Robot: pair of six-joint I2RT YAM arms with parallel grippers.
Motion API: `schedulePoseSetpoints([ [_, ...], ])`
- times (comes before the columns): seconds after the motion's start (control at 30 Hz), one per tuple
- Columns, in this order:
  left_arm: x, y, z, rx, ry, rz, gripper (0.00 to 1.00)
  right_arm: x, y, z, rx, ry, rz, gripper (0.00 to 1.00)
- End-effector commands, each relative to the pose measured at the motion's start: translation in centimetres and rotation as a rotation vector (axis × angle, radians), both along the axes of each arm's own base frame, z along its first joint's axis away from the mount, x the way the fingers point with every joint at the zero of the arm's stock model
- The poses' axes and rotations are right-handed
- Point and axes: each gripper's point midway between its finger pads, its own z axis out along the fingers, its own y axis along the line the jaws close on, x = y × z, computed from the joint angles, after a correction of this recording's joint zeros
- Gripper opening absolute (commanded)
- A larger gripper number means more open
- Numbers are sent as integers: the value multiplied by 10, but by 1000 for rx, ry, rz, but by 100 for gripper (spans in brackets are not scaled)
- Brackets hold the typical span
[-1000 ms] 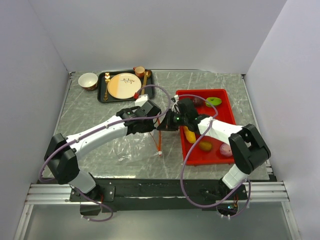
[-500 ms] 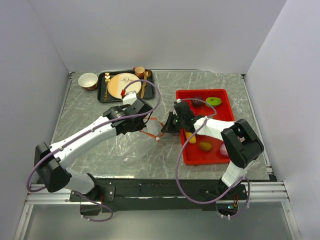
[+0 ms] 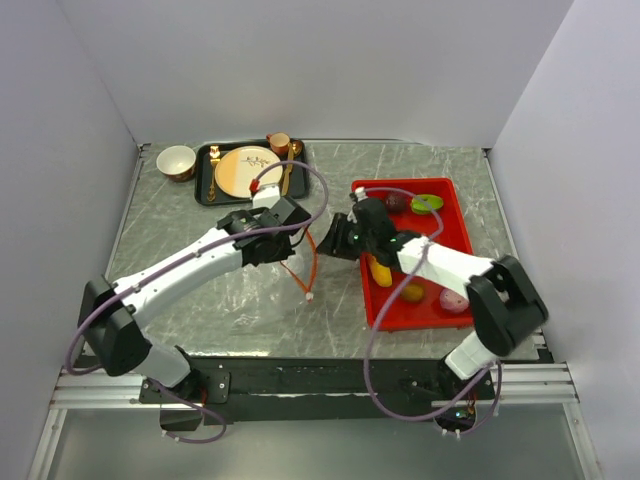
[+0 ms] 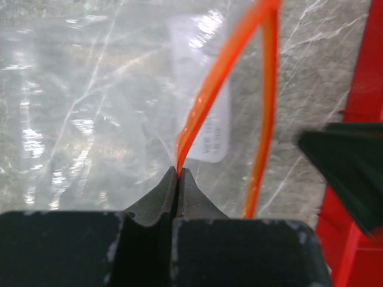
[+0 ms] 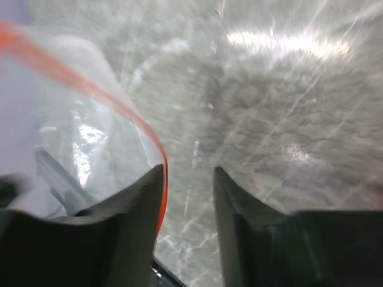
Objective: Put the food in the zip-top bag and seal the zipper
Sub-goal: Open the zipper of the food storage bag, then pick up the fake fruit from the bin.
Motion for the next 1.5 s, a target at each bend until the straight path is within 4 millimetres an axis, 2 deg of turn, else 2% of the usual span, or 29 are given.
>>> schedulePoseSetpoints([
  [0.0,16,-14,11,-10,-53,-53,1,2,-36,44,-75,-161,-101,69],
  [0.03,17,-15,10,-4,-54,-68,1,-2,-45,41,-109,-154,-123,75],
  [0.07,17,-18,8,-9,-50,-82,1,1,-61,53,-133,-195,-186,77],
  [0.13,18,-21,7,-10,-54,-100,1,-5,-89,44,-201,-175,-262,82],
  [0.17,17,-22,4,-11,-49,-109,1,-4,-105,53,-216,-204,-319,84],
  [0.2,19,-24,4,-15,-57,-119,1,-8,-118,46,-241,-191,-354,85],
  [0.23,19,-25,4,-18,-58,-125,1,-8,-140,47,-252,-183,-412,86],
  [0.27,18,-25,2,-19,-55,-132,1,-12,-153,37,-270,-164,-435,86],
  [0.33,18,-28,1,-33,-55,-146,1,-16,-179,32,-289,-139,-493,87],
  [0.37,17,-29,-1,-36,-51,-153,1,-14,-200,27,-310,-123,-554,87],
  [0.47,16,-32,-2,-44,-45,-166,1,-16,-245,13,-360,-67,-681,90],
  [0.53,15,-33,-3,-48,-44,-172,1,-13,-255,8,-347,-31,-718,92],
  [0.57,15,-34,-1,-54,-49,-173,1,-10,-259,10,-330,-15,-759,99],
  [0.6,15,-34,-1,-54,-47,-176,1,-9,-271,9,-341,-1,-817,100],
  [0.73,14,-36,-1,-69,-45,-179,1,4,-282,4,-269,61,-947,100],
  [0.8,14,-37,-1,-71,-41,-182,1,13,-285,8,-203,83,-1019,100],
  [0.83,14,-37,-1,-72,-42,-179,1,14,-285,1,-199,134,-1034,100],
  [0.87,14,-38,0,-74,-43,-178,1,23,-286,11,-167,138,-1075,100],
  [1.07,15,-38,1,-71,-46,-178,1,52,-295,15,-129,155,-1201,100],
  [1.1,16,-38,1,-68,-46,-179,1,51,-296,5,-158,196,-1206,100],
  [1.17,16,-36,1,-59,-43,-172,1,56,-295,5,-153,227,-1210,100],
  [1.47,16,-35,-3,-45,-39,-172,1,42,-289,-26,-130,323,-1229,100],
])
